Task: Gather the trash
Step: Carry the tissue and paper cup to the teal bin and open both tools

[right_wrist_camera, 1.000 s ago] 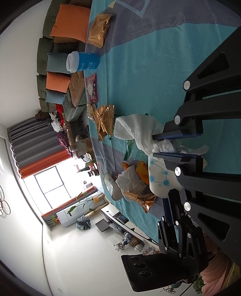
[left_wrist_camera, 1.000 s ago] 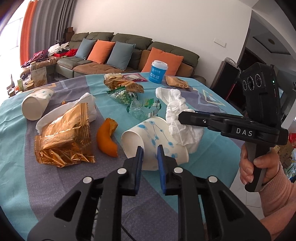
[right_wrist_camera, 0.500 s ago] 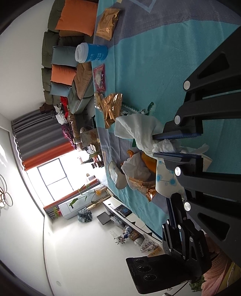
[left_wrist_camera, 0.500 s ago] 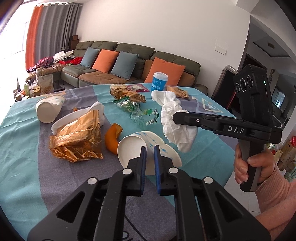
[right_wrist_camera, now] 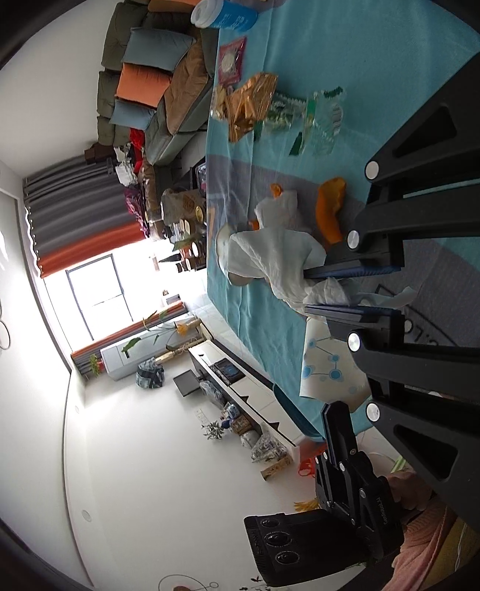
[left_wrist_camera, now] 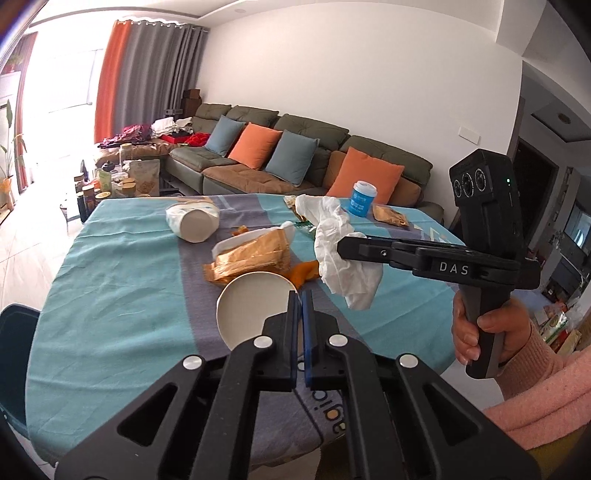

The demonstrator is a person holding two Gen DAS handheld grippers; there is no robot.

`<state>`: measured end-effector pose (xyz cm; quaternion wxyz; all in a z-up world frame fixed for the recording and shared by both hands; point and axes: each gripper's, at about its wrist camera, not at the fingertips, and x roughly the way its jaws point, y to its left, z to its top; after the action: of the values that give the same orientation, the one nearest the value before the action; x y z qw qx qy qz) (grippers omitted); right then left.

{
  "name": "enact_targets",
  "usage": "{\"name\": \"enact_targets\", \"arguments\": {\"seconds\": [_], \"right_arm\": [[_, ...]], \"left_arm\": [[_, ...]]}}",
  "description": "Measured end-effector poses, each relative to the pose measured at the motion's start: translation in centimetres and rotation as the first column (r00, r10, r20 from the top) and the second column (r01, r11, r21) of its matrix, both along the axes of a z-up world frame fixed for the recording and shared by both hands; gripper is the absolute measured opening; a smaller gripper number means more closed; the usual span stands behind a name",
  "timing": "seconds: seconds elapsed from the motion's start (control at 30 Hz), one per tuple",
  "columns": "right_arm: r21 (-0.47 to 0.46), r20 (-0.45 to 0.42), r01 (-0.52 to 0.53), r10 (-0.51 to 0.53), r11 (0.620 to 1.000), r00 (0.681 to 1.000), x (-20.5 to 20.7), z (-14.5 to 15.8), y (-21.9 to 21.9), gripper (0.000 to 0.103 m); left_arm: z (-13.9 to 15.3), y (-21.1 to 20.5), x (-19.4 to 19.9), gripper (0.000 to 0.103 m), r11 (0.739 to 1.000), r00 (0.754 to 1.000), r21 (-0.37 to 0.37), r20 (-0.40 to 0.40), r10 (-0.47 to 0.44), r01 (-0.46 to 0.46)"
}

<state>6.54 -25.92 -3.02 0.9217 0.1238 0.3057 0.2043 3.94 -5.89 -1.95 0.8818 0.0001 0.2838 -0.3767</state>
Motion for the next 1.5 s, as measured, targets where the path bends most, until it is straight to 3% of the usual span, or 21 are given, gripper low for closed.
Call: {"name": "enact_targets", "arguments": {"seconds": [0.23, 0.43, 1.0, 1.27, 1.5], "right_arm": [[-0.008, -0.008, -0.112, 0.112, 0.994, 0.994, 2.6, -0.1, 4.7, 0.012], [-0.020, -0.019, -0.210, 0.210, 0.977, 0.978, 4.9, 0.0, 9.1, 0.012], [-0.027, -0.044, -0.423, 0.422, 0.906, 0.905, 11.3, 0.6, 20.8, 0.012], [-0.043, -0.082, -0.471, 0.467, 0.881, 0.881, 13.4, 0.1, 25.4, 0.012], [-0.059, -0.117, -0.505, 0.496, 0.861, 0.860, 15.1, -0.6, 29.3, 0.012]], "left_arm": [[1.3, 5.2, -0.8, 0.002, 0.993, 0.992, 0.004, 0.032, 0.122, -0.122], [2.6, 9.9, -0.4, 0.002, 0.969, 0.968, 0.009, 0.062, 0.245, -0.246], [4.1, 23.1, 2.3, 0.002, 0.851, 0.850, 0.033, 0.083, 0.521, -0.525], [2.8, 27.8, 3.6, 0.002, 0.798, 0.799, 0.053, 0.056, 0.598, -0.601], [1.0, 30.0, 4.7, 0.002, 0.768, 0.771, 0.075, 0.017, 0.636, -0.636]]}}
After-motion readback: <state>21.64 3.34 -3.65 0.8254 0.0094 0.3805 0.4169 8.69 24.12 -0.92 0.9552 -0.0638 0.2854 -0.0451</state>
